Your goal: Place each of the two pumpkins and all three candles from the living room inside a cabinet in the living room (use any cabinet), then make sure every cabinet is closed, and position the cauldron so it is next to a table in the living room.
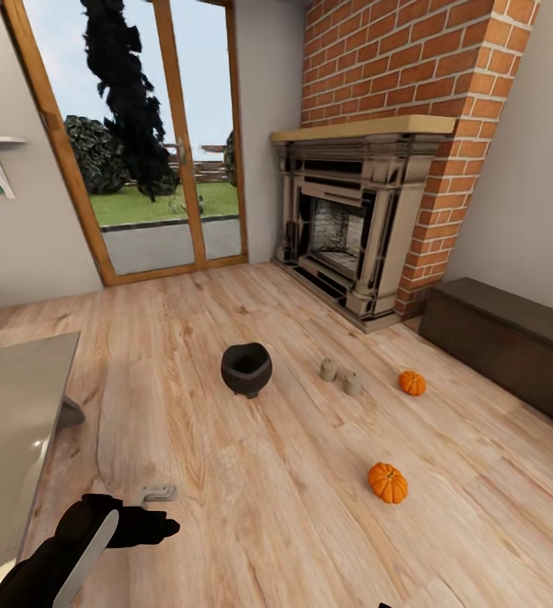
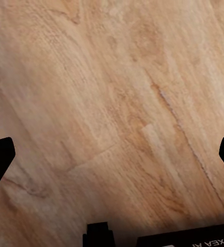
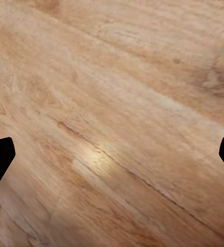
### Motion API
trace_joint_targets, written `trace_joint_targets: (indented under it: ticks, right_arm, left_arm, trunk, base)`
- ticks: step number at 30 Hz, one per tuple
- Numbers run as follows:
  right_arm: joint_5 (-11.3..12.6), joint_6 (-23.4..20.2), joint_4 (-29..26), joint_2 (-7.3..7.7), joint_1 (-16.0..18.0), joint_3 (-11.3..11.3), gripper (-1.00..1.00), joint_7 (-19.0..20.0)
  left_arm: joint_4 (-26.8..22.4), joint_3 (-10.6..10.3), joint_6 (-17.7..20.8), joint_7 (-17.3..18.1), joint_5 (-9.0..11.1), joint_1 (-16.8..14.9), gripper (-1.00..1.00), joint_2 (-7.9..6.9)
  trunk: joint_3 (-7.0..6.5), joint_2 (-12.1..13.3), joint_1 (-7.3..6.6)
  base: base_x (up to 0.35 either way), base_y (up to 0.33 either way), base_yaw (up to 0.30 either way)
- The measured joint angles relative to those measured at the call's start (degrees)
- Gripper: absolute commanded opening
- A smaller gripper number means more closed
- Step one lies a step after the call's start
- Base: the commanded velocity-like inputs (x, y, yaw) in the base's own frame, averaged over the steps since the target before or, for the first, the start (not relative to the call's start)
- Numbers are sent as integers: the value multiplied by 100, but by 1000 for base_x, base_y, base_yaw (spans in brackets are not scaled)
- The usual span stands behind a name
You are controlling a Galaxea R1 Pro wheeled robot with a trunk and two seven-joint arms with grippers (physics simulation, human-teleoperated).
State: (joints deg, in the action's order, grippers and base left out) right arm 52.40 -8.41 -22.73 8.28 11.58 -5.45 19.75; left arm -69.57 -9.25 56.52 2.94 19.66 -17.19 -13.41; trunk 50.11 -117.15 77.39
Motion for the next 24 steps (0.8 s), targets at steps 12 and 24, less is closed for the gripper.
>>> trace_joint_targets:
  ticks: [12,24]
  right_arm:
    - [-3,1,0,0,0,0,100,0]
    - [-6,2,5,-4,2,0,100,0]
  left_arm:
    - [0,0,0,0,0,0,100,5]
    - [0,0,0,0,0,0,100,2]
  trunk:
    - [0,0,0]
    - [0,0,0]
  base:
    - [143,36,3]
    - [114,31,0]
